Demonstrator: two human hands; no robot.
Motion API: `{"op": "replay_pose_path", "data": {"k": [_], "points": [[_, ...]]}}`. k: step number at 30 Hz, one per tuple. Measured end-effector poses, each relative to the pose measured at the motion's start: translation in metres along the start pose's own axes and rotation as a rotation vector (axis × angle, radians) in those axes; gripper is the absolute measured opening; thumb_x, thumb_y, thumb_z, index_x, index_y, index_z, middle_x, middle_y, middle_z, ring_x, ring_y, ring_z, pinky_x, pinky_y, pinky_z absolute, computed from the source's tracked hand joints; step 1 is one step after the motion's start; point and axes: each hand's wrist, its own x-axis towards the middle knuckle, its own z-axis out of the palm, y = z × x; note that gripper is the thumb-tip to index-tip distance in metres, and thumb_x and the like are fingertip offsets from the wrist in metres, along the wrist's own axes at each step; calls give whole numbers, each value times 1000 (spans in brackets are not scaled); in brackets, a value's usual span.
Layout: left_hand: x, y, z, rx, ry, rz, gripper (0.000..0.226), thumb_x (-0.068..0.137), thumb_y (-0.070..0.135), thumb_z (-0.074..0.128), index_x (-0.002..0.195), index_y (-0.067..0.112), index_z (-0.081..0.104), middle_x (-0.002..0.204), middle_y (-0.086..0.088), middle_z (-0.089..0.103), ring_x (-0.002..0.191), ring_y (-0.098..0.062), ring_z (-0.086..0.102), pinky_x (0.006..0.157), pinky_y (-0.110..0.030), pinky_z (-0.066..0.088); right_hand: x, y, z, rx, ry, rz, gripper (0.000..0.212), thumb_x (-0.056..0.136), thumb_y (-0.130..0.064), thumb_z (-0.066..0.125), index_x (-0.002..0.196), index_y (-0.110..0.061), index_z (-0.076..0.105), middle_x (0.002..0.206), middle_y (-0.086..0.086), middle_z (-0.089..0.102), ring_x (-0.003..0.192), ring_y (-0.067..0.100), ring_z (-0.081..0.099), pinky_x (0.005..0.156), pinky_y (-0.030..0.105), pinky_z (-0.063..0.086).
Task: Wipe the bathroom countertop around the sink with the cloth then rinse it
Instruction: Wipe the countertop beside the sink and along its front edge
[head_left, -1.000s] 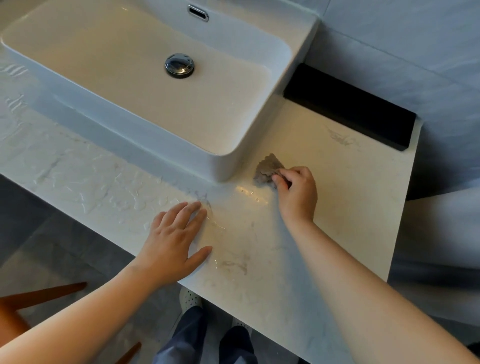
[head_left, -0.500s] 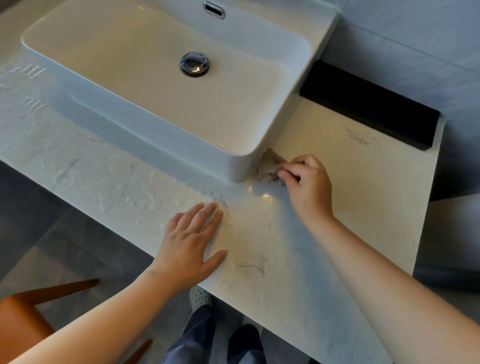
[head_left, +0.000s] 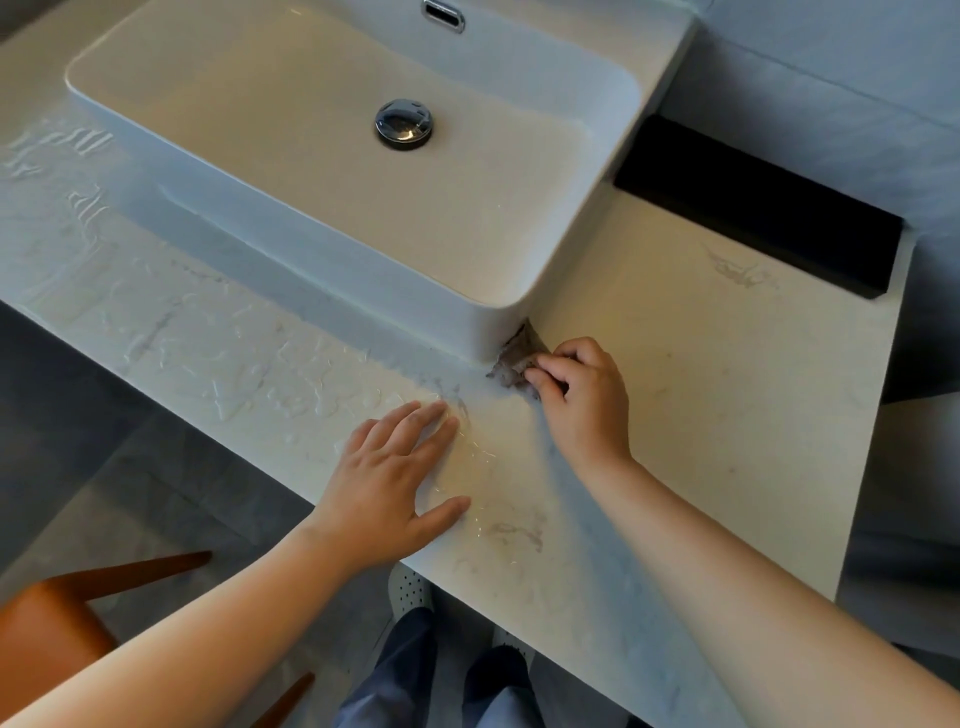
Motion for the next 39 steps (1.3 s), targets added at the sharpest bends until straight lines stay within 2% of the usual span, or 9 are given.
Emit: {"op": "replay_pose_path", "data": {"k": [4,7,12,18,22,25,29,32,39], "points": [[0,3,-2,-13,0,-10,81,82,74,29,148,27,27,156,9,19,144,-15,13,115,-39,12,-12,-1,-3,15,-103,-124,16,79,-23,68,91,-16,75,88,1,60,80,25,55,71,39,49],[-3,3,-6,-92,8,-28,80,82,72,29,147,25,30,156,11,19,144,-10,12,118,-34,13,-14,-2,-13,46,-234,-254,16,78,-20,67,91,-16,76,85,0,60,80,21,56,69,31,48],[-11,3,-9,-127,33,-40,78,84,69,30,146,22,33,154,10,26,143,-7,15,117,-30,1,6,5,-18,61,-117,-163,10,80,-14,73,89,-12,76,86,-1,60,79,18,57,66,23,43],[-39,18,-2,-152,120,-144,71,86,60,39,141,15,43,145,3,42,135,-16,34,113,-37,28,-4,1,-6,82,-232,-162,13,79,-19,70,90,-15,76,85,-2,60,79,22,59,70,32,48],[-52,28,7,-147,104,-176,74,85,61,39,142,15,42,146,3,41,137,-16,32,110,-27,22,-28,-9,-18,135,-400,-249,12,79,-14,71,90,-13,76,83,-5,57,79,15,55,70,23,39],[-57,38,10,-137,95,-174,74,84,62,37,142,16,41,146,3,40,136,-16,32,109,-27,22,-34,-1,-37,163,-267,-180,12,81,-12,71,91,-11,76,85,-3,58,78,13,56,69,21,43],[-60,54,18,-110,87,-154,73,85,62,37,141,15,42,146,2,39,136,-19,32,109,-28,23,-21,25,-51,79,-38,7,15,84,-16,68,95,-9,74,89,-2,54,81,20,57,68,24,41],[-56,62,25,-59,73,-184,76,84,63,37,143,15,39,148,1,35,138,-20,27,110,-29,19,-20,34,-38,29,-21,76,18,84,-20,68,97,-10,74,92,0,56,87,24,58,71,26,43],[-59,56,30,76,1,-155,80,84,65,35,144,13,36,149,-4,35,137,-26,30,110,-39,26,-71,13,-29,80,-149,-84,20,80,-29,64,92,-17,76,89,-2,59,81,23,58,71,32,49]]}}
